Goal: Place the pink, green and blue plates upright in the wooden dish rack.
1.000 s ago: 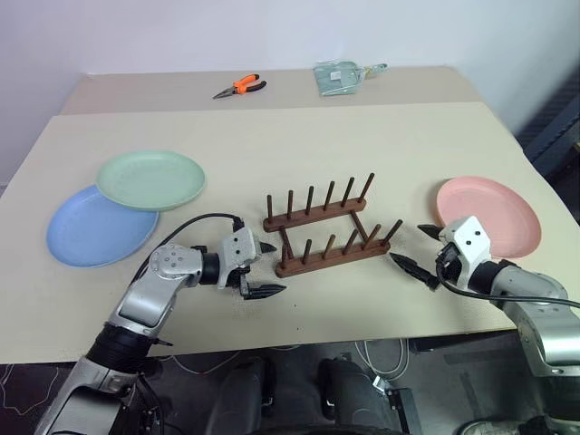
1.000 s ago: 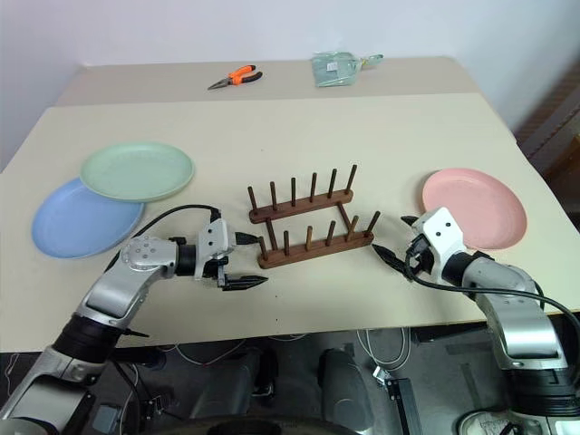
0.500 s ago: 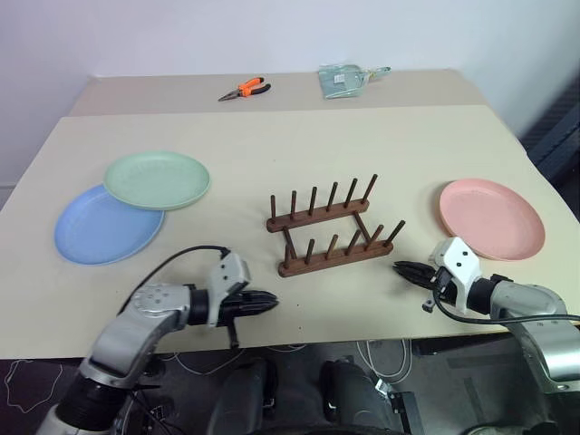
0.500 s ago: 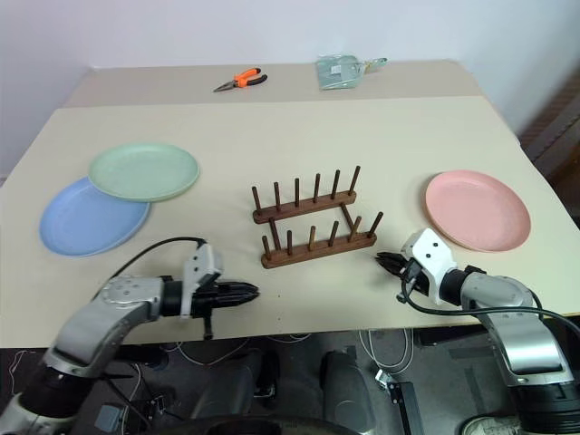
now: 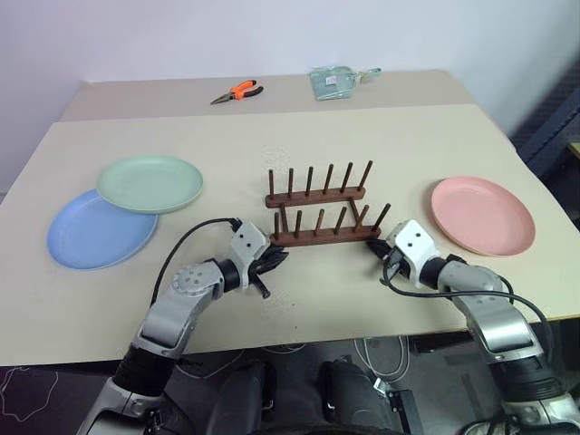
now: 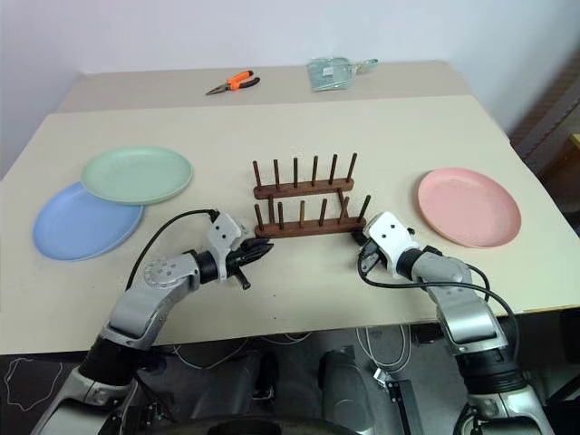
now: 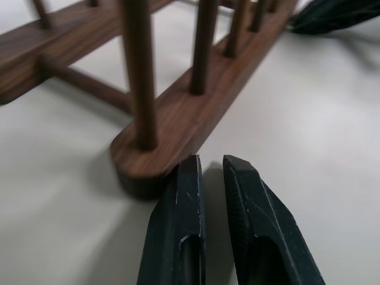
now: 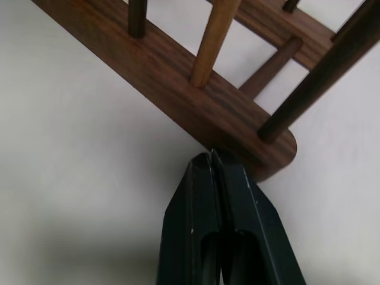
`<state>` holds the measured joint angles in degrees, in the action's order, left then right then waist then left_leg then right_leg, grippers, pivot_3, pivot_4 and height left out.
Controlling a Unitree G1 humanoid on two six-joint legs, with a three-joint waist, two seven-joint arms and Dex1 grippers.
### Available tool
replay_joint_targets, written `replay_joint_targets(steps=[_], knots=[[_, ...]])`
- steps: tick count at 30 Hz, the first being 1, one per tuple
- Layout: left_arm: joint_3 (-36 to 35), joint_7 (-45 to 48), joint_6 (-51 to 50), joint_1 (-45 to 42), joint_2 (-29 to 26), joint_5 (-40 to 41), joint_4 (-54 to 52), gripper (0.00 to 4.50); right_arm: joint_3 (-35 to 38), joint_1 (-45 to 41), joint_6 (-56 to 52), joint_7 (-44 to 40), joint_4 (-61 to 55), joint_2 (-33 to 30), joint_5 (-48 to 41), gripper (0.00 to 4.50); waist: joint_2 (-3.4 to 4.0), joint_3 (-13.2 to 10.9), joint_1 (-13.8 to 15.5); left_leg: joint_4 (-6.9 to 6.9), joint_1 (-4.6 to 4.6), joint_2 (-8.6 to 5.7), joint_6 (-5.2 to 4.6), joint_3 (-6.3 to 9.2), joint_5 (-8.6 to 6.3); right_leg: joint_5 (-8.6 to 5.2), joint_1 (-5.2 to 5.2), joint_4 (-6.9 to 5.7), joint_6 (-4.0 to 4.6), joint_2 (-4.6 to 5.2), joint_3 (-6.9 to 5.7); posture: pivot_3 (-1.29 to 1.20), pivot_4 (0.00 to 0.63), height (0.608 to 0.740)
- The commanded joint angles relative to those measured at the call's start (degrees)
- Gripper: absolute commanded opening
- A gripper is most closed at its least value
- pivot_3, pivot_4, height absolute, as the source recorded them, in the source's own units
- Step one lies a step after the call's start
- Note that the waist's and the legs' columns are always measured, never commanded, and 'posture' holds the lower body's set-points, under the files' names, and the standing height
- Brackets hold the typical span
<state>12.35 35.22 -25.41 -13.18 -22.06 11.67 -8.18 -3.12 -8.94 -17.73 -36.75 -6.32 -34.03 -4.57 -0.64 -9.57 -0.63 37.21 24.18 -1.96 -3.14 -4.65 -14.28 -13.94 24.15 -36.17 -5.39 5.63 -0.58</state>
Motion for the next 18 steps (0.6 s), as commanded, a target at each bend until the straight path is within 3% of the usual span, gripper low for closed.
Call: replay_joint_targets(steps=[1, 4, 7, 12, 18], knots=[[-1.36, -1.49, 0.35, 0.59, -0.65, -1.79, 1.86, 0.60, 0.38, -1.26, -0.45, 0.61, -0.66, 0.16, 0.54, 0.00, 0.00, 0.00, -0.01, 0.00, 0.01, 0.00, 0.00, 0.00, 0.00, 0.00, 0.00, 0.01, 0.00, 0.00, 0.00, 0.00, 0.150, 0.740], [-1.55, -2.12, 1.04, 0.80, -0.94, -2.02, 1.83, 0.60, 1.83, -1.14, -2.07, -0.64, -1.79, -0.71, -1.18, 0.00, 0.01, 0.01, -0.07, 0.00, 0.01, 0.00, 0.01, 0.00, 0.00, 0.00, 0.00, 0.00, 0.01, 0.00, 0.00, 0.00, 0.150, 0.740], [-2.31, -2.91, 0.99, 0.98, -0.97, -2.04, 1.97, 0.53, 4.81, 0.67, -3.45, -3.17, -3.88, -3.22, -3.77, 1.24, 0.01, 0.01, 0.00, 0.00, 0.00, 0.00, 0.01, 0.00, 0.00, 0.00, 0.01, -0.01, 0.01, 0.00, 0.00, 0.00, 0.150, 0.740], [-3.46, -1.04, 0.87, 2.43, -1.78, 0.04, -1.03, 0.53, 14.98, 4.30, -2.67, -3.95, -5.71, -10.81, -4.24, 3.86, 0.04, 0.02, -0.01, -0.03, 0.04, 0.00, 0.00, -0.01, -0.01, 0.00, 0.04, 0.02, 0.01, 0.02, 0.00, 0.00, 0.150, 0.740], [-4.88, 3.00, -0.25, 3.42, -1.63, 5.38, -5.90, 0.53, 16.38, 5.26, -1.93, 0.21, -1.30, -15.47, 1.97, 3.86, 0.03, 0.02, -0.02, -0.06, 0.05, 0.04, 0.01, -0.01, 0.00, -0.01, 0.08, 0.02, 0.02, -0.01, 0.00, 0.00, 0.150, 0.740]])
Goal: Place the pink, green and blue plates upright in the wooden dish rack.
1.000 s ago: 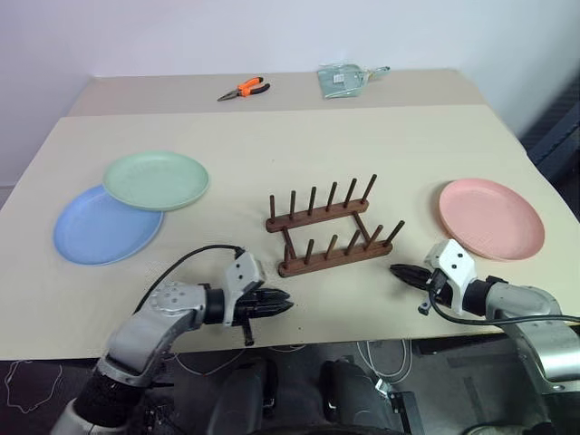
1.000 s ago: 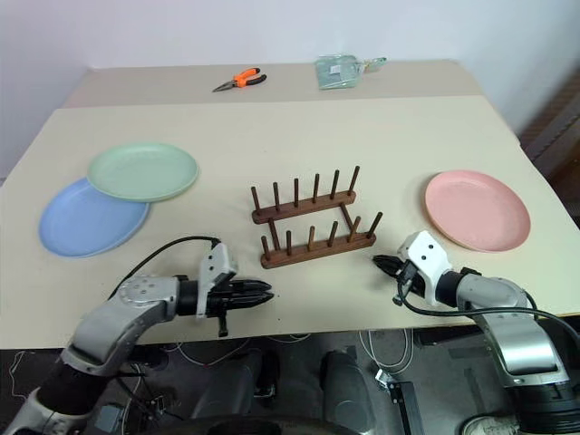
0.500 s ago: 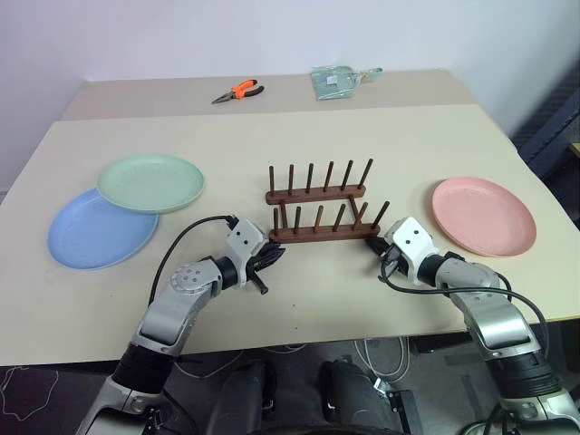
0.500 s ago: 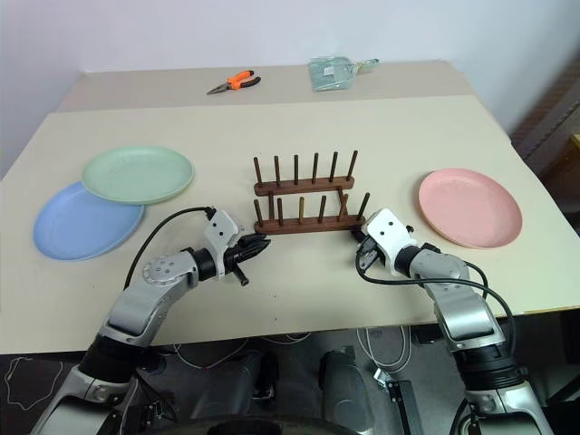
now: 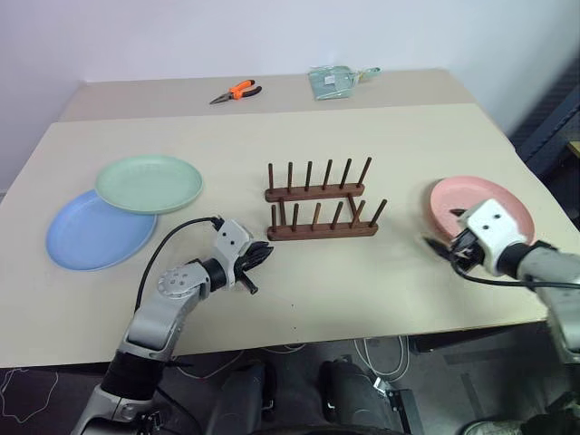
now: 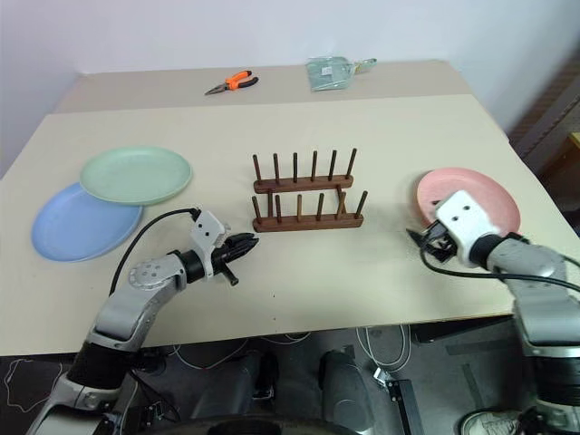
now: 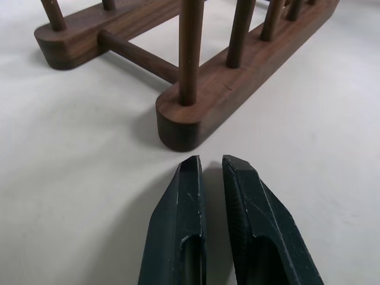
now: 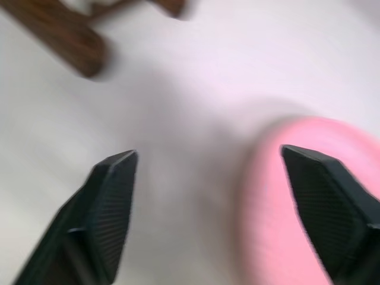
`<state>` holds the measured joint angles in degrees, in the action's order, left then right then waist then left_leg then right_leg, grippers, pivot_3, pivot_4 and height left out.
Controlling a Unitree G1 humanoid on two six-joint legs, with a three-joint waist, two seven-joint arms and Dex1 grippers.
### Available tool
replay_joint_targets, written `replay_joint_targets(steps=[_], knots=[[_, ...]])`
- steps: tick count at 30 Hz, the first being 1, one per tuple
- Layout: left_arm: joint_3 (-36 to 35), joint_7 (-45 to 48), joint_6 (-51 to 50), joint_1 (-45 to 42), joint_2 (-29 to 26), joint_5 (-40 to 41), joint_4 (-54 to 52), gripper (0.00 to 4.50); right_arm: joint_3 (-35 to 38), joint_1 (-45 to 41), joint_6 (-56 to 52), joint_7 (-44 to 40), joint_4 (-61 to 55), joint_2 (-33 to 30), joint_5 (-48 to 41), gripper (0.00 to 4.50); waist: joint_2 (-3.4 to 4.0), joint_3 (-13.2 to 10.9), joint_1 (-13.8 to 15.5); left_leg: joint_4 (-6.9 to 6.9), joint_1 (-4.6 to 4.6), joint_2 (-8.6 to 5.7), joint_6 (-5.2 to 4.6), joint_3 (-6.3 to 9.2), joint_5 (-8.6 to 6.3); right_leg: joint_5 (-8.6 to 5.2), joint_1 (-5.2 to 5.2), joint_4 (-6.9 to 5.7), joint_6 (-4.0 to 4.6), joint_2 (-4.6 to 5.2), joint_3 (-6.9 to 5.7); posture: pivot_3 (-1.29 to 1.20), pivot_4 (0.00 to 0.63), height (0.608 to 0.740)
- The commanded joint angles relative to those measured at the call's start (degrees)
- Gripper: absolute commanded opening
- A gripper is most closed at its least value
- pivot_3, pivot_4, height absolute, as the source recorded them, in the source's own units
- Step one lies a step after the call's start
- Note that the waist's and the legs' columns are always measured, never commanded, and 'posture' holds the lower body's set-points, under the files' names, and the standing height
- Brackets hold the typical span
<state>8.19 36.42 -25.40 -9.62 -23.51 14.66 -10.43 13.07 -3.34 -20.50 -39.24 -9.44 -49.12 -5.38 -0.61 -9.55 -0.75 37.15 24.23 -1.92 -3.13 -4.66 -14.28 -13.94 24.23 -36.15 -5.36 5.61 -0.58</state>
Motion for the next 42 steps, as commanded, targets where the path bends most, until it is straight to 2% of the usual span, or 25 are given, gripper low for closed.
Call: replay_joint_targets(steps=[1, 4, 6, 8, 13, 16, 19, 22, 24, 26, 30, 35, 42], knots=[[-0.61, 2.34, -0.44, -0.17, -0.19, 2.83, -4.22, 0.53, -0.15, -0.84, 0.46, 3.95, 2.91, -0.09, 3.75, 3.86, 0.00, 0.00, 0.13, 0.01, 0.02, 0.00, 0.00, 0.00, 0.00, 0.00, 0.01, 0.00, 0.00, 0.01, 0.00, 0.00, 0.150, 0.740], [-0.15, 3.21, -0.59, -0.58, 0.11, 3.55, -5.39, 0.53, -2.05, -2.53, -1.81, 6.22, 5.83, 1.32, 5.32, 3.86, 0.00, 0.00, 0.21, 0.07, 0.09, -0.01, 0.00, -0.02, 0.00, 0.00, 0.03, 0.02, 0.00, 0.03, 0.00, 0.00, 0.150, 0.740], [-0.09, 3.07, -0.88, -0.99, 0.61, 3.80, -5.70, 0.53, -2.85, -3.79, -3.32, 7.40, 7.24, 2.56, 5.57, 3.34, 0.00, 0.00, 0.18, 0.07, 0.10, -0.01, 0.00, -0.02, 0.00, 0.00, 0.04, 0.02, 0.01, 0.03, 0.00, 0.00, 0.150, 0.740], [0.05, 2.97, -1.14, -1.14, 1.02, 4.06, -6.21, 0.53, -3.69, -4.86, -3.99, 8.52, 8.95, 3.44, 6.26, 2.58, 0.01, 0.00, 0.17, 0.07, 0.10, -0.01, -0.01, -0.02, 0.00, 0.00, 0.05, 0.01, 0.00, 0.02, 0.00, 0.00, 0.150, 0.740], [0.38, 2.97, -1.64, -0.38, 1.09, 4.07, -7.43, 0.53, -4.51, -6.38, -4.28, 9.56, 11.01, 4.42, 6.47, 0.02, 0.01, 0.00, 0.16, 0.07, 0.11, -0.01, -0.02, -0.02, 0.01, 0.00, 0.06, 0.01, 0.00, 0.01, -0.01, 0.00, 0.150, 0.740], [0.14, 3.14, -1.81, 0.10, 0.84, 4.27, -7.96, 0.53, -4.57, -6.95, -2.05, 9.61, 10.12, 4.00, 6.87, 0.02, 0.01, 0.00, 0.18, 0.07, 0.12, -0.01, -0.02, -0.02, 0.01, 0.00, 0.06, 0.01, 0.00, 0.00, -0.01, 0.00, 0.150, 0.740], [-0.54, 3.39, -2.01, 0.31, 0.48, 4.77, -8.29, 0.53, -1.53, -9.55, 2.96, 8.47, 6.16, 4.10, 3.59, 0.02, 0.02, -0.01, 0.11, 0.07, 0.12, -0.01, -0.03, -0.03, 0.01, 0.01, 0.06, 0.01, -0.01, 0.00, -0.01, 0.00, 0.150, 0.740], [-1.13, 3.62, -1.81, 0.43, 0.16, 5.10, -8.35, 0.53, 2.78, -13.45, 2.06, 6.10, 0.94, 6.04, -4.72, 0.02, 0.10, -0.04, -0.16, 0.07, 0.12, -0.01, -0.03, -0.03, 0.02, 0.01, 0.09, -0.01, -0.02, -0.03, -0.01, 0.00, 0.150, 0.740], [-1.55, 3.65, -1.81, 0.26, -0.06, 5.41, -8.25, 0.53, 6.86, -17.46, -4.36, 5.26, -3.63, 9.24, -16.29, 0.02, 0.07, -0.06, 0.01, 0.06, 0.12, 0.01, -0.14, -0.02, 0.09, 0.02, 0.09, -0.02, -0.03, -0.06, -0.02, 0.00, 0.150, 0.740], [-1.87, 3.61, -1.65, -0.04, -0.25, 5.57, -7.99, 0.53, 10.71, -21.10, -12.56, 5.52, -9.57, 12.68, -32.03, 0.02, 0.07, -0.06, 0.11, 0.06, 0.13, 0.03, -0.15, 0.00, 0.09, 0.08, 0.09, -0.01, -0.14, -0.06, -0.03, 0.00, 0.150, 0.740], [-2.04, 3.41, -1.45, -0.34, -0.26, 5.56, -7.82, 0.53, 13.11, -22.26, -21.39, 10.83, -16.29, 17.95, -52.11, 0.02, -0.01, -0.04, 0.43, 0.05, 0.19, 0.03, -0.08, 0.06, 0.01, 0.11, 0.06, 0.06, -0.18, -0.01, -0.10, 0.00, 0.150, 0.740], [-2.10, 3.19, -1.72, 0.02, -0.14, 5.72, -8.45, 0.53, 12.59, -21.49, -25.07, 18.15, -17.55, 20.31, -62.88, 0.02, 0.00, -0.04, 0.12, 0.05, 0.23, -0.01, -0.09, 0.04, -0.05, 0.01, 0.06, 0.11, 0.00, 0.07, -0.10, 0.00, 0.150, 0.740], [-2.10, 2.96, -1.68, 0.57, -0.18, 5.69, -8.58, 0.53, 12.55, -21.16, -25.37, 22.50, -16.86, 20.06, -72.33, 0.02, 0.01, -0.04, 0.05, 0.00, 0.23, -0.01, -0.10, 0.03, -0.03, 0.01, 0.12, 0.10, 0.00, 0.06, -0.10, 0.00, 0.150, 0.740]])
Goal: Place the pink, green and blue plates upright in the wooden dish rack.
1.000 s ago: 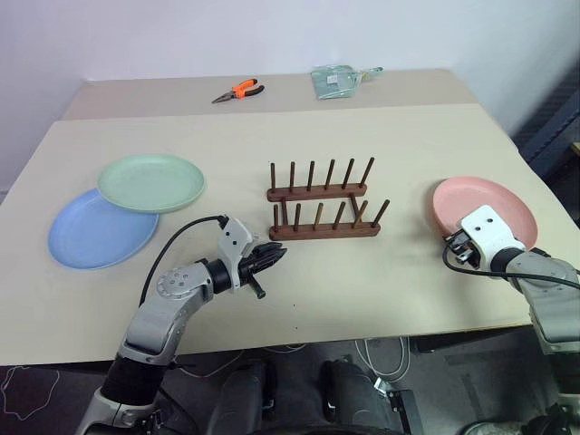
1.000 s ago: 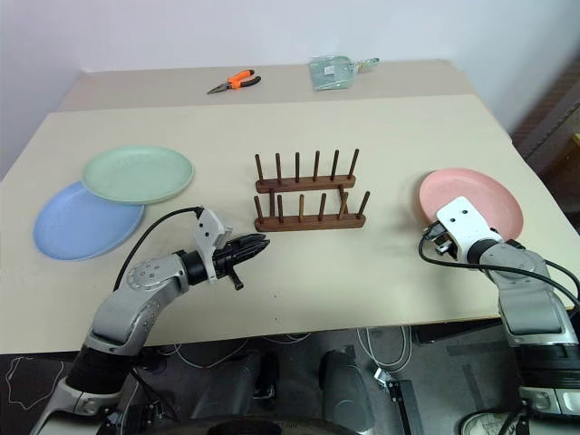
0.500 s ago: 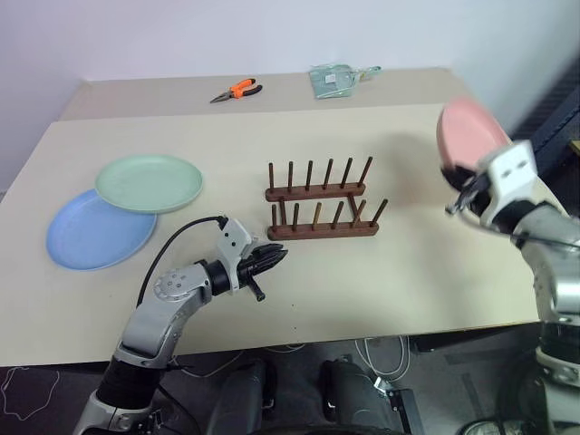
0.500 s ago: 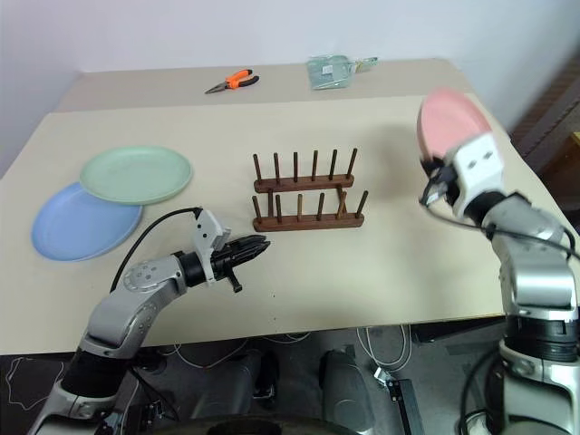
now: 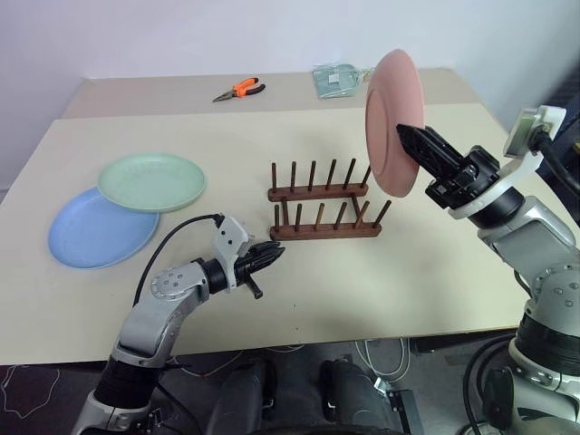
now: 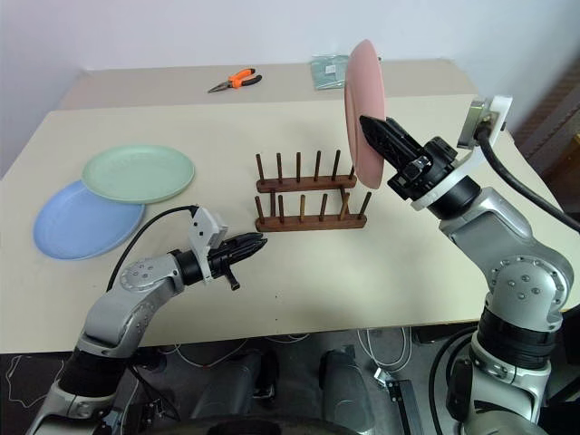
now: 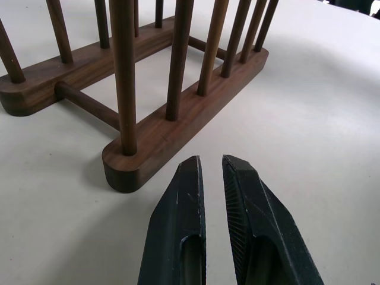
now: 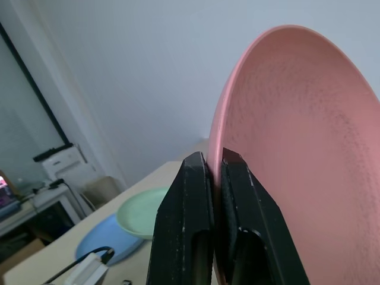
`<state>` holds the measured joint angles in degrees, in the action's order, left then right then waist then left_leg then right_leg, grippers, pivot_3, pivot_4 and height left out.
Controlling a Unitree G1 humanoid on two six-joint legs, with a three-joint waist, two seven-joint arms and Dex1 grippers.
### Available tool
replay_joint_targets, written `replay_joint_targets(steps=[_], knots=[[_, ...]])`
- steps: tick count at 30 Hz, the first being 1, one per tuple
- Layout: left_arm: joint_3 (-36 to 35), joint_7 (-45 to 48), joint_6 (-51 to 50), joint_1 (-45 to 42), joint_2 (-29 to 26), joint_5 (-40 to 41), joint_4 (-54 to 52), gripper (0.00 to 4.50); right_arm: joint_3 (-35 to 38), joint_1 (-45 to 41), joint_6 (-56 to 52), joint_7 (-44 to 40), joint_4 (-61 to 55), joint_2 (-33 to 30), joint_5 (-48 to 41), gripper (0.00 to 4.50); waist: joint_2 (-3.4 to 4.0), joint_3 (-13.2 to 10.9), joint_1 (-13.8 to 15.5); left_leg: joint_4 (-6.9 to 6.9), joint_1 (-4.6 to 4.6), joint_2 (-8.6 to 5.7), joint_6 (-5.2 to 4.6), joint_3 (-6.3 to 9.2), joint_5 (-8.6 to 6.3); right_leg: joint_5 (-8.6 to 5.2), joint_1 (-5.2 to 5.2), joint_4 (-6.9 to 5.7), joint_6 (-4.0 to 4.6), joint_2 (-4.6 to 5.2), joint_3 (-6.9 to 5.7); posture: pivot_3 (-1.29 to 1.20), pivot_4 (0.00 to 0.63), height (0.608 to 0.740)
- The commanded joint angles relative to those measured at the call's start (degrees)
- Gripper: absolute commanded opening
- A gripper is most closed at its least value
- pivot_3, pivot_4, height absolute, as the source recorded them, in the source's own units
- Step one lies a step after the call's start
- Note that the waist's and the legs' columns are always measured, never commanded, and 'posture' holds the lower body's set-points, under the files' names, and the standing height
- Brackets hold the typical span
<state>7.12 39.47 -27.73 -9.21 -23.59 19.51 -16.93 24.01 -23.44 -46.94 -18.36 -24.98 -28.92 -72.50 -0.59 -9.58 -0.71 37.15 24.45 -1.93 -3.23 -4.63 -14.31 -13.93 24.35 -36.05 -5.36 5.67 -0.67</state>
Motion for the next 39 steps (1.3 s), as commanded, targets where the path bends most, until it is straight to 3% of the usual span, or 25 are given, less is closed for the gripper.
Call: replay_joint_targets(steps=[1, 14, 17, 20, 23, 26, 30, 31, 34, 39], knots=[[-1.06, -0.10, 0.66, 0.18, -0.11, 0.85, -2.02, 0.53, 1.56, -1.10, 1.20, 2.12, -1.19, -0.21, -6.08, 0.02, 0.00, 0.00, -0.01, 0.00, 0.00, 0.00, 0.00, 0.00, 0.00, 0.00, 0.00, 0.00, 0.00, 0.00, 0.00, 0.00, 0.150, 0.740], [-1.08, -0.26, 0.23, 1.05, -0.28, 1.30, -3.34, 0.53, -2.34, 2.06, 2.42, 2.66, 2.43, 0.09, -3.51, 0.02, 0.00, 0.00, -0.01, 0.00, 0.02, 0.00, 0.00, 0.00, 0.00, 0.00, 0.01, 0.01, 0.01, 0.00, 0.00, 0.00, 0.150, 0.740], [-1.34, 0.64, -0.27, 1.41, -0.58, 2.77, -4.33, 0.53, -3.09, 2.05, 2.67, 2.14, 3.75, -0.29, -1.47, 0.96, 0.00, 0.00, -0.02, 0.00, 0.02, 0.00, 0.00, 0.00, 0.00, -0.01, 0.01, 0.01, 0.01, 0.01, 0.00, 0.00, 0.150, 0.740], [-1.89, 2.10, -1.16, 1.74, -1.24, 5.14, -5.46, 1.42, -3.32, 1.17, 3.85, 2.27, 4.86, -0.84, 2.11, 2.51, 0.01, 0.00, -0.04, 0.00, 0.02, 0.00, 0.00, 0.01, 0.00, -0.01, 0.02, 0.01, 0.01, 0.00, 0.00, 0.00, 0.150, 0.740], [-2.07, 2.42, -1.50, 1.89, -2.07, 5.98, -6.19, 2.81, -3.84, 0.11, 6.68, 1.27, 5.83, -2.70, 8.87, 3.92, 0.02, 0.00, -0.04, 0.00, 0.02, 0.00, 0.00, 0.00, 0.00, -0.01, 0.03, 0.01, 0.02, 0.01, 0.00, 0.00, 0.150, 0.740], [-2.64, 1.59, -1.41, 1.68, -2.49, 5.54, -6.42, 4.40, -4.19, -1.38, 10.16, -1.06, 7.06, -5.90, 15.88, 4.01, 0.03, -0.01, 0.02, 0.00, 0.03, 0.00, 0.00, 0.00, 0.00, -0.01, 0.03, 0.02, 0.02, 0.00, 0.00, 0.00, 0.150, 0.740], [-6.59, -1.31, -2.26, 0.99, -1.64, 7.48, -6.71, 4.46, -4.43, -4.85, 14.76, -3.38, 9.54, -10.10, 24.22, 4.01, 0.04, -0.02, 0.01, 0.00, 0.03, 0.00, 0.00, -0.01, 0.00, -0.01, 0.03, 0.04, 0.03, 0.00, 0.00, 0.00, 0.150, 0.740], [-9.21, -3.66, -1.35, 0.35, -0.72, 7.63, -6.21, 4.49, -5.08, -6.28, 15.44, -5.00, 9.62, -12.01, 26.11, 4.26, 0.03, -0.02, 0.02, 0.00, 0.04, 0.00, 0.00, -0.01, 0.00, -0.01, 0.05, 0.03, 0.02, 0.00, 0.00, 0.00, 0.150, 0.740], [-16.45, -11.42, -0.55, -2.50, 2.20, 7.99, -3.24, 4.49, -8.12, -9.08, 17.29, -10.19, 7.92, -16.17, 30.41, 4.26, 0.06, -0.05, 0.08, 0.01, 0.07, 0.00, -0.03, -0.01, 0.02, -0.01, 0.09, 0.02, 0.02, -0.01, 0.00, 0.00, 0.150, 0.740], [-29.85, -36.01, 0.09, -11.48, 6.76, 1.32, 0.84, 4.49, -19.85, -13.58, 19.33, -17.03, 0.74, -16.21, 36.65, 4.26, -0.04, -0.08, -0.10, 0.03, 0.05, 0.03, -0.15, -0.01, 0.10, 0.11, 0.09, -0.02, -0.20, -0.07, -0.01, 0.00, 0.150, 0.740]])
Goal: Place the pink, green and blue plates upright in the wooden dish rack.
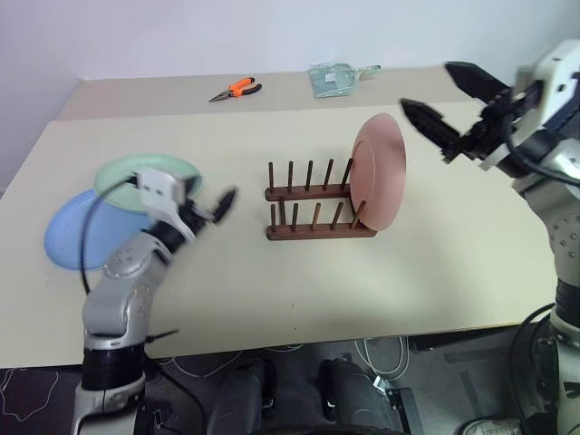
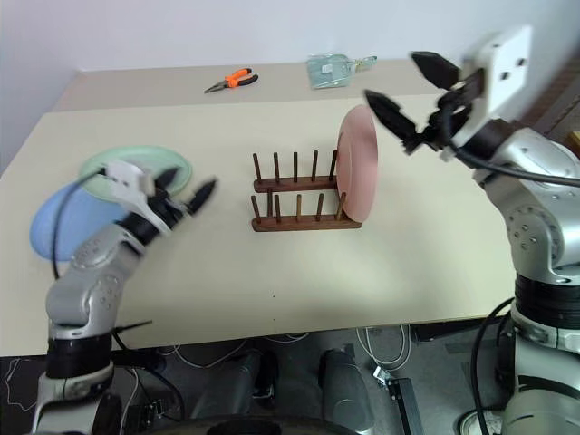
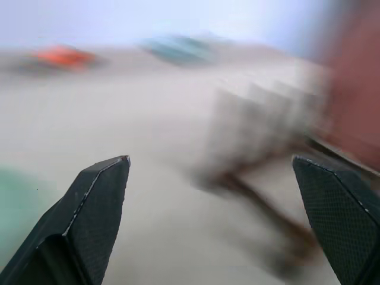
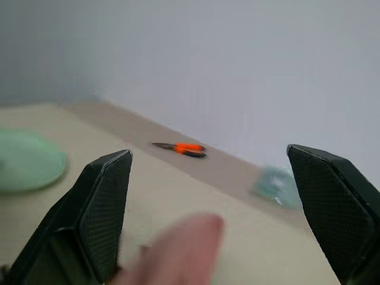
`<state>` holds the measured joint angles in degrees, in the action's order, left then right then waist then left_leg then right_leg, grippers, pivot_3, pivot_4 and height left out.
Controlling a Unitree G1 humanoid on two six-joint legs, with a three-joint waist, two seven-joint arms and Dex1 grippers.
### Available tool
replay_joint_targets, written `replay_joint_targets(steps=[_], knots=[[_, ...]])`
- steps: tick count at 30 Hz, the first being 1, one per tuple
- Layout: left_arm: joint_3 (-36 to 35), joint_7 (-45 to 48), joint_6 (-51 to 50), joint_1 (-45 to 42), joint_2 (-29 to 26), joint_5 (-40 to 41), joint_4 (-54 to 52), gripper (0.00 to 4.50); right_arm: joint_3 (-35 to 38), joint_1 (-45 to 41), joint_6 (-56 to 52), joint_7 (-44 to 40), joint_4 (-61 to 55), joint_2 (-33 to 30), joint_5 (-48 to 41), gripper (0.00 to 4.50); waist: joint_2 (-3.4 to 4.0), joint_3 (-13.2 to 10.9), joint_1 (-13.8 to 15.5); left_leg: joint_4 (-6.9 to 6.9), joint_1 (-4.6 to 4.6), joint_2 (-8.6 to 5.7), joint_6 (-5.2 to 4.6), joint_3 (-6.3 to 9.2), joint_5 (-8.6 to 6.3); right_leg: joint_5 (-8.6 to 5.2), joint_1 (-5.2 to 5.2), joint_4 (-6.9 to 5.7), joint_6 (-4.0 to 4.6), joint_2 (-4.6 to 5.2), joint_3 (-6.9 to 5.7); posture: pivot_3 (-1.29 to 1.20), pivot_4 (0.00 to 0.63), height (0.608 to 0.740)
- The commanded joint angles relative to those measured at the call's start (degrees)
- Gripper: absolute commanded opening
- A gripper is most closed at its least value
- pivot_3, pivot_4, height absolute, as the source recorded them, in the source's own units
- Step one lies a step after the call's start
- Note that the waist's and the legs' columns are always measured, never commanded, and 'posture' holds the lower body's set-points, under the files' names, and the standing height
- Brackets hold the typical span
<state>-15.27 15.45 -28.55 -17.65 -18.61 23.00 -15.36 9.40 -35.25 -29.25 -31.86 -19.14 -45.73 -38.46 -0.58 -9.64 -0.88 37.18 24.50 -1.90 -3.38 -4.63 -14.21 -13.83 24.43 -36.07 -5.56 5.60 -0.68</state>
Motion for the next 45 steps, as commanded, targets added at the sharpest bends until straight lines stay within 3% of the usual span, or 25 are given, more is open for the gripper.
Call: replay_joint_targets(steps=[1, 6, 16, 19, 26, 29, 32, 39, 45], knots=[[-8.87, -14.74, 0.57, -4.03, 2.49, -2.45, -0.83, 4.49, -6.57, -1.94, 1.73, -4.20, -5.74, 1.19, 3.21, 4.26, -0.12, -0.04, 0.21, -0.01, 0.00, 0.01, 0.00, 0.00, 0.00, 0.01, 0.00, 0.02, -0.02, -0.01, -0.01, 0.00, 0.150, 0.740], [-16.61, -27.65, -8.54, -8.34, 3.62, -2.05, 0.62, 4.49, -13.62, 0.22, 3.06, -6.40, -6.63, 6.51, 6.65, 4.26, -0.35, -0.08, 0.70, 0.09, 0.06, -0.02, -0.03, -0.01, -0.03, 0.17, -0.06, 0.06, -0.30, 0.02, -0.06, 0.00, 0.150, 0.740], [-25.84, -32.34, -23.11, -12.97, 6.42, 10.29, 4.19, 4.49, -18.00, 4.59, 3.84, -8.50, -8.62, 11.05, 11.12, 4.26, -0.56, -0.03, 1.51, 0.12, 0.06, -0.05, 0.34, 0.00, -0.02, 0.18, -0.05, 0.03, -0.31, 0.04, -0.12, 0.00, 0.150, 0.740], [-27.48, -33.86, -23.15, -14.15, 6.74, 11.77, 6.98, 3.55, -18.29, 5.43, 3.78, -8.29, -9.16, 11.85, 12.31, 4.50, -0.56, -0.03, 1.49, 0.12, 0.06, -0.05, 0.43, 0.00, 0.03, 0.18, -0.05, 0.02, -0.31, 0.03, -0.13, 0.00, 0.150, 0.740], [-29.86, -34.46, -21.58, -18.06, 7.36, 16.50, 13.50, 0.04, -17.01, 6.53, 3.41, -7.35, -9.57, 12.77, 13.85, 4.50, -0.60, -0.03, 1.50, 0.12, 0.06, -0.05, 0.46, 0.00, 0.04, 0.18, -0.04, 0.02, -0.31, 0.03, -0.15, 0.00, 0.150, 0.740], [-27.94, -30.85, -18.64, -18.45, 7.28, 18.40, 10.60, 0.04, -16.39, 6.22, 2.49, -7.58, -9.24, 12.54, 13.63, 4.50, -0.63, -0.04, 1.47, 0.11, 0.06, -0.05, 0.47, 0.00, 0.05, 0.18, -0.04, 0.03, -0.31, 0.04, -0.15, 0.00, 0.150, 0.740], [-21.17, -25.48, -17.46, -17.43, 5.64, 17.30, 5.24, 0.04, -17.30, 5.06, 3.31, -8.28, -8.82, 11.95, 15.72, 4.50, -0.72, -0.08, 1.45, 0.09, 0.06, -0.05, 0.48, 0.00, 0.05, 0.18, -0.04, 0.03, -0.31, 0.04, -0.17, 0.00, 0.150, 0.740], [-7.28, -22.88, -21.93, -21.28, 4.62, 17.05, -4.19, 0.04, -27.18, -2.42, 17.59, -9.34, -2.20, 11.21, 34.84, 4.50, -0.71, -0.08, 1.17, 0.08, 0.05, -0.09, 0.53, -0.02, 0.08, 0.19, -0.02, 0.01, -0.29, 0.06, -0.17, 0.00, 0.150, 0.740], [-4.19, -25.05, -26.17, -26.68, 6.33, 20.14, -6.19, 0.04, -32.33, -7.98, 27.12, -6.54, 7.88, 13.80, 47.72, 4.50, -0.72, -0.08, 0.67, 0.08, 0.04, -0.09, 0.63, -0.02, 0.15, 0.19, -0.02, 0.01, -0.30, 0.01, -0.18, 0.00, 0.150, 0.740]])
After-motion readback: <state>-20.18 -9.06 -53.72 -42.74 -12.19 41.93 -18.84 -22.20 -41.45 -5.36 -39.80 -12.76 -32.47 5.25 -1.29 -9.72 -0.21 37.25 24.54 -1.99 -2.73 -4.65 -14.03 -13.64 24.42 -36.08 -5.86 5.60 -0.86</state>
